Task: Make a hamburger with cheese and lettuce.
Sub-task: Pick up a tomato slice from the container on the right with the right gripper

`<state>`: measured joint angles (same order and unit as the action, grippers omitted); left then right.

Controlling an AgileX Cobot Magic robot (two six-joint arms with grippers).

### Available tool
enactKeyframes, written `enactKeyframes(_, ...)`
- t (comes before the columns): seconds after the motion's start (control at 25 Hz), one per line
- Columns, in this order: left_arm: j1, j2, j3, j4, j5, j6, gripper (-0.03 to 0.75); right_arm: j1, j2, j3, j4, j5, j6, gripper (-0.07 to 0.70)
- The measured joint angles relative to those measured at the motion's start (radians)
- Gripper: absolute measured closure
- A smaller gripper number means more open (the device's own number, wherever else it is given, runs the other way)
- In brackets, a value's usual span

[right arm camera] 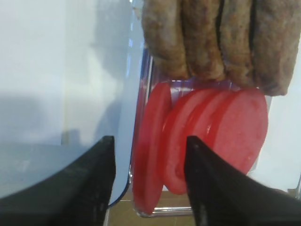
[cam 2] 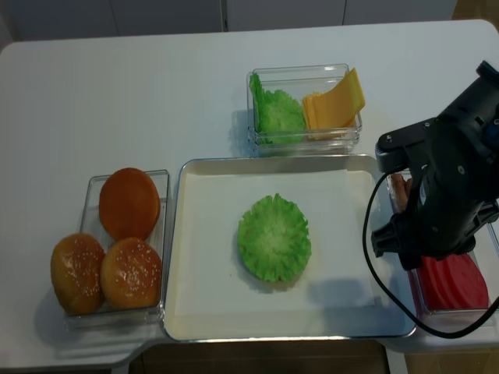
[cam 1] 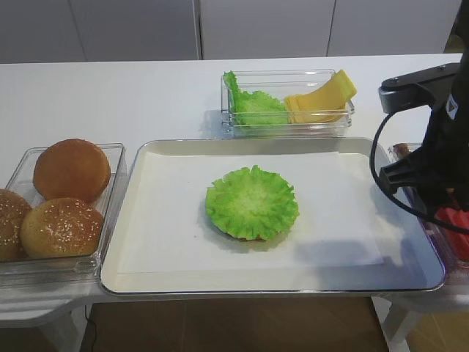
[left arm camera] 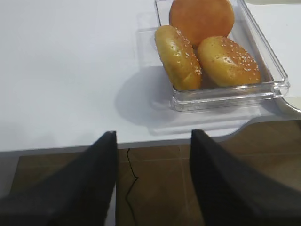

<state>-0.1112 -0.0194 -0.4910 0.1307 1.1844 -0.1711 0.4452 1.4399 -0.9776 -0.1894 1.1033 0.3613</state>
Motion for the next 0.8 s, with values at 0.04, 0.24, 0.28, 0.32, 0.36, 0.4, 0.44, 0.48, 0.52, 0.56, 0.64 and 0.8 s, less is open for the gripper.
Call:
enactKeyframes(0.04,0.000,0.000,0.000,0.000,0.000,0.000,0.346,0.000,0.000,0.000,0.000,0.000,0.000,0.279)
enactKeyframes(0.24,0.000,0.000,0.000,0.000,0.000,0.000,0.346,0.000,0.000,0.000,0.000,0.000,-0.001,0.340)
enactKeyframes(0.28,0.000,0.000,0.000,0.000,0.000,0.000,0.346,0.000,0.000,0.000,0.000,0.000,-0.001,0.350)
enactKeyframes(0.32,0.000,0.000,0.000,0.000,0.000,0.000,0.346,0.000,0.000,0.000,0.002,0.000,-0.001,0.357)
enactKeyframes(0.36,0.000,0.000,0.000,0.000,0.000,0.000,0.346,0.000,0.000,0.000,0.002,0.000,-0.001,0.362)
enactKeyframes(0.4,0.000,0.000,0.000,0.000,0.000,0.000,0.346,0.000,0.000,0.000,0.002,0.000,-0.001,0.365)
enactKeyframes(0.44,0.000,0.000,0.000,0.000,0.000,0.000,0.346,0.000,0.000,0.000,0.002,0.000,-0.002,0.367)
enactKeyframes(0.48,0.000,0.000,0.000,0.000,0.000,0.000,0.346,0.000,0.000,0.000,0.002,0.000,-0.002,0.367)
enactKeyframes(0.52,0.000,0.000,0.000,0.000,0.000,0.000,0.346,0.000,0.000,0.000,0.004,0.000,-0.009,0.368)
enactKeyframes(0.56,0.000,0.000,0.000,0.000,0.000,0.000,0.346,0.000,0.000,0.000,0.004,0.000,-0.016,0.368)
enactKeyframes(0.64,0.000,0.000,0.000,0.000,0.000,0.000,0.346,0.000,0.002,0.000,0.005,0.002,-0.020,0.370)
enactKeyframes(0.8,0.000,0.000,0.000,0.000,0.000,0.000,0.346,0.000,0.005,0.000,0.005,0.002,-0.023,0.391)
